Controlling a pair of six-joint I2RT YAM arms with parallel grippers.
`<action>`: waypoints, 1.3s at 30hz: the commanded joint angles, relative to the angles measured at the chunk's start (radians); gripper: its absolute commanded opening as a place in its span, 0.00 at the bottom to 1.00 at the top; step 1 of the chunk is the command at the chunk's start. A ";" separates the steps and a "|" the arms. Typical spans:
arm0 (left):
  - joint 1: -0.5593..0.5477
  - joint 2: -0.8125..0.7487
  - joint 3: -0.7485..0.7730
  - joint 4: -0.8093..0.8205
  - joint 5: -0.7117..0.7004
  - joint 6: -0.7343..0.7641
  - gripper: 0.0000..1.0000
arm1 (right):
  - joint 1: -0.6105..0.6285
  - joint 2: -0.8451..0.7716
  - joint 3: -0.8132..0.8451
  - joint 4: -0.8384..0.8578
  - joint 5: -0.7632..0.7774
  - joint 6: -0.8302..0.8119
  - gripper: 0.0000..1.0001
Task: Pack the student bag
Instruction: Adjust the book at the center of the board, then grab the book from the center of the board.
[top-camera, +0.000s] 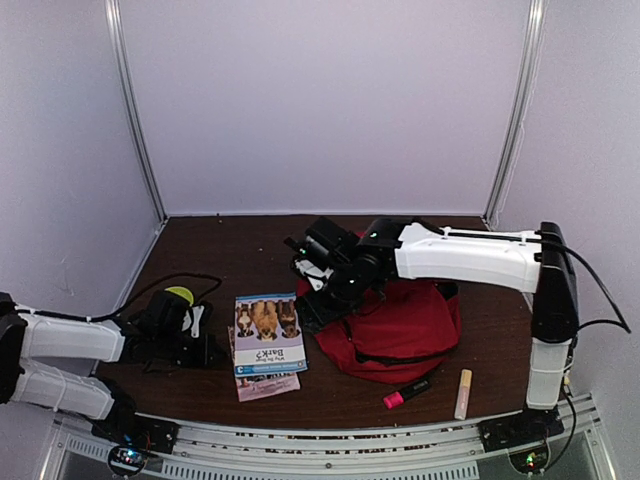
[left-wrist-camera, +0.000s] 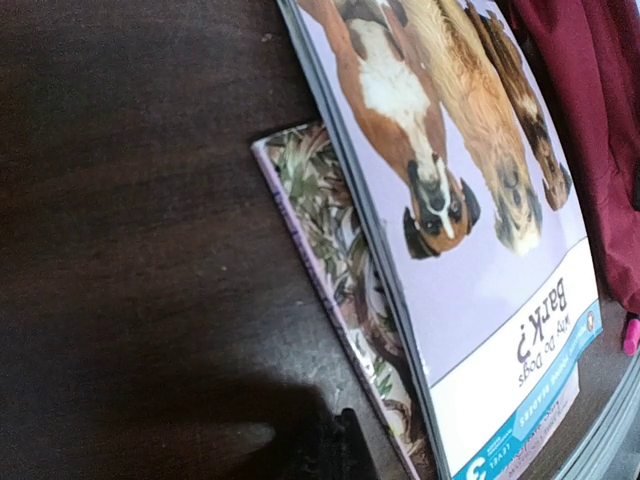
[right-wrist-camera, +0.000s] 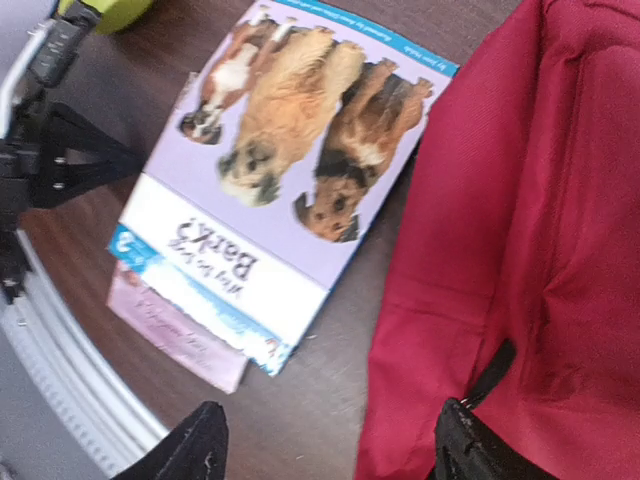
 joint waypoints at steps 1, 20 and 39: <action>0.005 -0.063 -0.057 -0.039 -0.028 -0.029 0.00 | -0.035 -0.102 -0.183 0.323 -0.248 0.338 0.70; -0.012 -0.179 0.144 -0.224 -0.019 0.084 0.17 | -0.109 0.103 -0.102 0.324 -0.411 0.346 0.68; -0.048 0.209 0.149 0.070 0.052 0.031 0.47 | -0.153 0.376 0.221 0.027 -0.570 0.149 0.69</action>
